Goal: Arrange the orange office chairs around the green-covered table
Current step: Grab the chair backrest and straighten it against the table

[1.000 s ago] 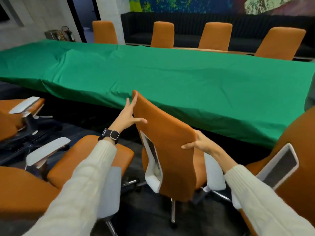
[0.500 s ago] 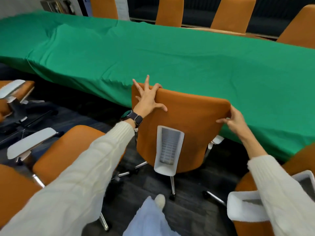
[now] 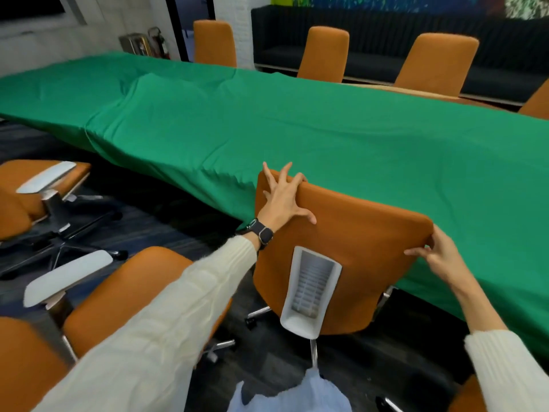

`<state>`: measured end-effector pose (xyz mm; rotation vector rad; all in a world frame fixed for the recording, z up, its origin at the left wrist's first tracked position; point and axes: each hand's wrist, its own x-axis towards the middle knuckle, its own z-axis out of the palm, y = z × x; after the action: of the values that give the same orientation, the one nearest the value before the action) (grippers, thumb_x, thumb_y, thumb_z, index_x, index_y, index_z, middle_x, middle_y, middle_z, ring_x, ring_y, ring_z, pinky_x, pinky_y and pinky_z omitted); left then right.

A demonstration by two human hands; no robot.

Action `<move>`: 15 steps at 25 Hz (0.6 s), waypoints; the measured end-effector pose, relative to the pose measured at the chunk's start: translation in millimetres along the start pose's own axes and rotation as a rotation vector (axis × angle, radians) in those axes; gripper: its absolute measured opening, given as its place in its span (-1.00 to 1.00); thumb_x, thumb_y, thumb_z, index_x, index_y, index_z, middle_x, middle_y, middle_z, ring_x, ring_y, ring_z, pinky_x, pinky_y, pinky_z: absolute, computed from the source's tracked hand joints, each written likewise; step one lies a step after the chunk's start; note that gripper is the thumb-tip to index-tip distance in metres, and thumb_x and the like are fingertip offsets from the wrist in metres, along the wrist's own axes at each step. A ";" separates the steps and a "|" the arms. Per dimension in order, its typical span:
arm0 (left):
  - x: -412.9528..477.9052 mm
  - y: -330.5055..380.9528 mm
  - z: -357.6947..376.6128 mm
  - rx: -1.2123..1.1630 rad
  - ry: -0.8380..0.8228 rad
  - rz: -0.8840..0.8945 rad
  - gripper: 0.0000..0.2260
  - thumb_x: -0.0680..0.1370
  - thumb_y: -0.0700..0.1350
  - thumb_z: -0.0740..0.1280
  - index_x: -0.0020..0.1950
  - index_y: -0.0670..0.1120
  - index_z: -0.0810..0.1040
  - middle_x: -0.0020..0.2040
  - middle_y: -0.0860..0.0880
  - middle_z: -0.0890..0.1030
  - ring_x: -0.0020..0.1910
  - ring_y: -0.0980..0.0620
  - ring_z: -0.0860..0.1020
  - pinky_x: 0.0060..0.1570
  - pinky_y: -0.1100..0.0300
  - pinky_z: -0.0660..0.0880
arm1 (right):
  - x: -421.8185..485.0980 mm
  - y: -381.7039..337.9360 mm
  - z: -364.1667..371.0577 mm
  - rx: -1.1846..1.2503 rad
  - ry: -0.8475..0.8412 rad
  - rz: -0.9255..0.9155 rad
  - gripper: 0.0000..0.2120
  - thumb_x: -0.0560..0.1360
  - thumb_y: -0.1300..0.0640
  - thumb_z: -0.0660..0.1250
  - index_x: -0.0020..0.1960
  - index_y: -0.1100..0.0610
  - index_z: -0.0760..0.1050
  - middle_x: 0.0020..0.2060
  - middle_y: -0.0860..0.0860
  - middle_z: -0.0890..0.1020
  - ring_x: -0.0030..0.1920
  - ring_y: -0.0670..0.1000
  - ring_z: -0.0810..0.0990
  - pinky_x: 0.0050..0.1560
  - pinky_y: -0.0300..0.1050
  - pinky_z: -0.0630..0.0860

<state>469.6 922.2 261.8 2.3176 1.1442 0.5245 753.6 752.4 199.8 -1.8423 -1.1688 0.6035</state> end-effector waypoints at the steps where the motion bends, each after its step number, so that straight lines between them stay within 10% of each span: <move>1: -2.2 1.4 2.3 -0.013 0.010 0.002 -0.25 0.12 0.06 0.58 0.22 -0.11 0.39 0.55 -0.15 0.02 0.45 -0.34 -0.36 0.17 -0.59 -0.01 | -5.4 1.6 -1.0 -0.006 0.003 0.008 -0.34 0.21 0.57 0.37 -0.03 -0.16 0.43 -0.21 -0.48 0.58 -0.15 -0.44 0.49 -0.09 -0.52 0.40; 7: 5.6 9.6 4.9 -0.053 -0.037 0.009 -0.24 0.12 0.05 0.58 0.24 -0.10 0.39 0.56 -0.14 -0.04 0.44 -0.36 -0.37 0.15 -0.63 0.03 | -3.7 4.2 -12.8 -0.043 0.019 0.023 -0.22 0.24 0.55 0.37 -0.10 -0.40 0.45 -0.17 -0.46 0.59 -0.13 -0.43 0.49 -0.08 -0.50 0.44; 12: -9.7 13.2 9.1 -0.084 0.086 -0.078 -0.31 0.31 -0.03 0.50 0.37 -0.05 0.29 0.56 -0.21 -0.09 0.50 -0.31 -0.23 0.30 -0.47 0.13 | -17.7 -11.9 -7.1 -0.190 0.078 0.022 -0.45 0.27 0.42 0.45 0.12 -0.04 0.43 -0.03 -0.07 0.58 -0.15 -0.42 0.48 -0.03 -0.49 0.37; 15: -105.5 7.4 37.6 -0.420 0.287 -0.114 -0.45 0.54 -0.14 0.21 0.49 0.02 0.10 0.56 -0.13 0.04 0.55 -0.09 -0.04 0.46 -0.12 0.13 | -56.8 -4.3 6.4 -0.221 0.353 0.122 -0.53 0.37 0.31 0.40 0.22 0.20 0.31 0.10 0.26 0.54 0.11 0.15 0.55 0.20 0.08 0.41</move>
<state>434.0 822.9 223.5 1.8471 1.1527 0.9752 721.3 705.0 197.8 -2.1145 -0.9195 0.2049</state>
